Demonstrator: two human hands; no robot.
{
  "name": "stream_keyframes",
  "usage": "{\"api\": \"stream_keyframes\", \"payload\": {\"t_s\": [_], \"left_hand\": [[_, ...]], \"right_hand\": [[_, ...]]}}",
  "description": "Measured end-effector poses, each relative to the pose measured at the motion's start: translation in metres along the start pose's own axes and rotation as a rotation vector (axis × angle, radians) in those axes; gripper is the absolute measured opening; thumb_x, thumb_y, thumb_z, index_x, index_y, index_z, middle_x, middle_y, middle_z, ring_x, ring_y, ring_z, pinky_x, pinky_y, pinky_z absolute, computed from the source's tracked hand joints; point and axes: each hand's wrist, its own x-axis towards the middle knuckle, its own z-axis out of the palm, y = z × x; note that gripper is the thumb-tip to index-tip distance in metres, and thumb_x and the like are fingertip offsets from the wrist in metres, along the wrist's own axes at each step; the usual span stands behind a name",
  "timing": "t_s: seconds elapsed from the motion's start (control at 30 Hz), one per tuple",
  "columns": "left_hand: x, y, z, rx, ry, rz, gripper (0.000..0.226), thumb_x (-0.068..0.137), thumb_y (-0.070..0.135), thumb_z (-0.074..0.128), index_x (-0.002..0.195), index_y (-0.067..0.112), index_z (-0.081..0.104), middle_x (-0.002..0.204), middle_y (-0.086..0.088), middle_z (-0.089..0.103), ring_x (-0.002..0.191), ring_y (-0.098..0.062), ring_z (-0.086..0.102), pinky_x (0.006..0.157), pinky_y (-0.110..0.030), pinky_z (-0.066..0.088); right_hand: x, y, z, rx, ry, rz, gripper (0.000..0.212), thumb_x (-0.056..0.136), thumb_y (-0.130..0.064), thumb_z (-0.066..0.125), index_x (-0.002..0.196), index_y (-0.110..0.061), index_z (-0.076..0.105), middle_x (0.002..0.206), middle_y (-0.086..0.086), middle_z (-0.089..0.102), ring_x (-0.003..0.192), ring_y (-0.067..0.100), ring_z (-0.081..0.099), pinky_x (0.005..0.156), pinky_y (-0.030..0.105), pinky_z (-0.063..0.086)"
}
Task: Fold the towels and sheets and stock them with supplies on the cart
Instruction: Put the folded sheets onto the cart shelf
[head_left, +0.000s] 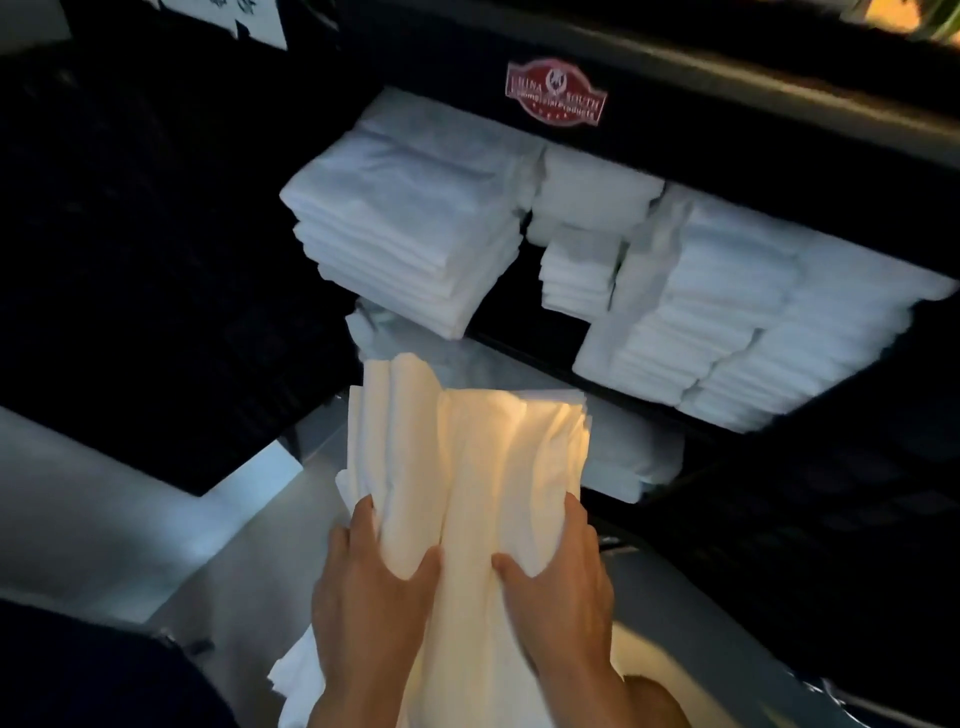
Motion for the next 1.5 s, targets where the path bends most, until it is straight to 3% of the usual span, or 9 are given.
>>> {"api": "stream_keyframes", "payload": {"t_s": [0.23,0.33,0.43,0.73,0.9,1.03,1.23,1.33,1.5], "left_hand": [[0.048,-0.034,0.103,-0.008,-0.014,-0.011,0.097,0.066,0.072,0.067,0.148,0.038,0.03,0.102,0.014,0.035,0.092,-0.015,0.047,0.084,-0.043,0.05],[0.067,-0.04,0.137,-0.032,0.026,0.02,0.099,0.065,0.076,0.064,0.148,0.04,0.026,0.101,0.017,0.032,0.093,-0.013,0.045,0.083,-0.043,0.05],[0.08,-0.044,0.165,-0.086,0.077,0.085,0.095,0.067,0.077,0.065,0.147,0.046,0.024,0.102,0.019,0.033,0.092,-0.012,0.044,0.083,-0.044,0.049],[0.113,-0.043,0.224,-0.218,0.144,0.322,0.094,0.058,0.077,0.066,0.143,0.053,0.032,0.098,0.021,0.036,0.086,-0.005,0.036,0.076,-0.037,0.037],[0.118,-0.049,0.253,-0.357,0.155,0.351,0.104,0.051,0.078,0.065,0.146,0.049,0.034,0.114,0.024,0.043,0.11,-0.017,0.053,0.087,-0.039,0.042],[0.124,-0.056,0.271,-0.495,0.16,0.296,0.105,0.046,0.075,0.073,0.143,0.054,0.037,0.131,0.016,0.054,0.123,-0.02,0.054,0.095,-0.039,0.043],[0.139,-0.064,0.315,-0.562,0.142,0.163,0.113,0.04,0.068,0.087,0.141,0.053,0.041,0.14,0.005,0.062,0.129,-0.024,0.058,0.108,-0.044,0.046],[0.151,-0.066,0.323,-0.477,0.108,0.182,0.114,0.046,0.067,0.081,0.149,0.046,0.037,0.145,0.0,0.057,0.132,-0.028,0.054,0.108,-0.049,0.044],[0.164,-0.069,0.319,-0.378,0.086,0.196,0.104,0.053,0.068,0.073,0.148,0.041,0.039,0.134,-0.003,0.056,0.124,-0.033,0.054,0.102,-0.052,0.045]], "right_hand": [[0.07,0.068,0.069,0.081,0.013,-0.001,0.096,0.069,-0.051,0.08,0.14,-0.058,0.015,0.127,-0.024,0.041,0.121,0.016,0.053,0.092,0.035,0.044],[0.1,0.088,0.092,0.101,0.059,-0.057,0.102,0.066,-0.052,0.082,0.137,-0.061,0.009,0.108,-0.035,0.03,0.113,0.013,0.052,0.085,0.032,0.039],[0.122,0.105,0.107,0.133,0.127,-0.129,0.104,0.064,-0.053,0.083,0.138,-0.064,0.011,0.109,-0.051,0.027,0.103,0.005,0.046,0.084,0.032,0.038],[0.163,0.141,0.129,0.218,0.351,-0.251,0.094,0.061,-0.056,0.079,0.141,-0.055,0.03,0.12,-0.026,0.051,0.108,0.014,0.058,0.086,0.04,0.05],[0.168,0.147,0.118,0.146,0.46,-0.335,0.099,0.063,-0.052,0.085,0.143,-0.054,0.027,0.118,-0.034,0.042,0.107,0.006,0.051,0.084,0.033,0.043],[0.17,0.139,0.114,-0.018,0.525,-0.407,0.095,0.065,-0.049,0.084,0.141,-0.046,0.029,0.105,-0.025,0.034,0.086,0.005,0.043,0.072,0.028,0.039],[0.203,0.139,0.138,-0.136,0.339,-0.348,0.101,0.074,-0.05,0.078,0.149,-0.048,0.011,0.122,-0.007,0.047,0.099,0.022,0.063,0.087,0.035,0.054],[0.217,0.152,0.147,-0.069,0.263,-0.238,0.1,0.071,-0.05,0.076,0.146,-0.05,0.011,0.118,-0.007,0.044,0.097,0.024,0.065,0.082,0.033,0.053],[0.235,0.153,0.142,0.193,0.15,-0.005,0.122,0.067,-0.079,0.064,0.157,-0.043,-0.009,0.144,0.001,0.043,0.124,0.03,0.056,0.1,0.04,0.051]]}}
